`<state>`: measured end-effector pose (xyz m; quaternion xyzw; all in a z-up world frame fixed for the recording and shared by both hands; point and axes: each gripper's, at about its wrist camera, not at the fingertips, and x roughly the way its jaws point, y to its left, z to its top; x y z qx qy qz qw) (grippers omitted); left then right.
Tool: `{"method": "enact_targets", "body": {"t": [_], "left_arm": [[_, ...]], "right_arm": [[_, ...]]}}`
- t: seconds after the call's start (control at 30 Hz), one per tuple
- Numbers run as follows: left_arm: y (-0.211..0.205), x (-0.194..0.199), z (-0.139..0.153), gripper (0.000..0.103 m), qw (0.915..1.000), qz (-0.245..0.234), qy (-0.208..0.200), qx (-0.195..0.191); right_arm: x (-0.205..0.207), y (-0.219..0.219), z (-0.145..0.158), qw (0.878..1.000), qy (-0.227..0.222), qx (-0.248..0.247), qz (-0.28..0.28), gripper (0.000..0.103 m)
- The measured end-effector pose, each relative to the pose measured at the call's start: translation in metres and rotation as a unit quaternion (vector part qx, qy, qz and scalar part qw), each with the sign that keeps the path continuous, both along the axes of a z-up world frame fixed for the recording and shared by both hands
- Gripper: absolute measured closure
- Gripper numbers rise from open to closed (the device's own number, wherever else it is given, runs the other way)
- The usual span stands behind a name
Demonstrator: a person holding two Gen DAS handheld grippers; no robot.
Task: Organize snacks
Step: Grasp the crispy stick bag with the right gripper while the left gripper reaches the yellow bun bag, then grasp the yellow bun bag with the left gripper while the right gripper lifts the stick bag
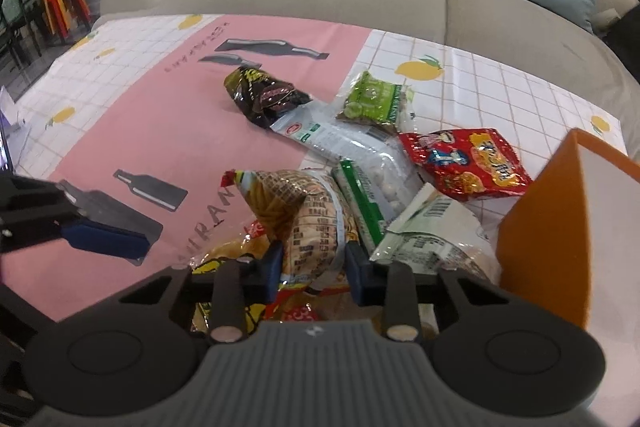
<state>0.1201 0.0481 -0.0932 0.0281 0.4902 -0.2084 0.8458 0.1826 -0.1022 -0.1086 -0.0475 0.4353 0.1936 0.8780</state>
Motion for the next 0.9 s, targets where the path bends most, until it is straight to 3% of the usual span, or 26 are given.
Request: {"method": "enact_targets", "body": {"t": [0.2,0.37,0.6,0.9], "left_arm": [[-0.017,0.005,-0.014,0.010,0.9997,-0.019,0.004,0.012],[-0.027,0.007,-0.022,0.006,0.9991,-0.027,-0.003,0.034],[-0.041,0.010,-0.037,0.001,0.9951,-0.038,-0.021,0.089],[-0.043,0.010,-0.052,0.000,0.9944,-0.034,-0.040,0.091]], "right_arm": [[-0.016,-0.032,0.020,0.997,0.005,0.053,-0.059,0.072],[-0.027,-0.050,0.016,0.993,0.019,0.071,-0.089,0.072],[-0.028,-0.048,0.006,0.991,0.025,0.088,-0.095,0.072],[-0.034,-0.047,0.004,0.992,0.027,0.087,-0.090,0.072]]}}
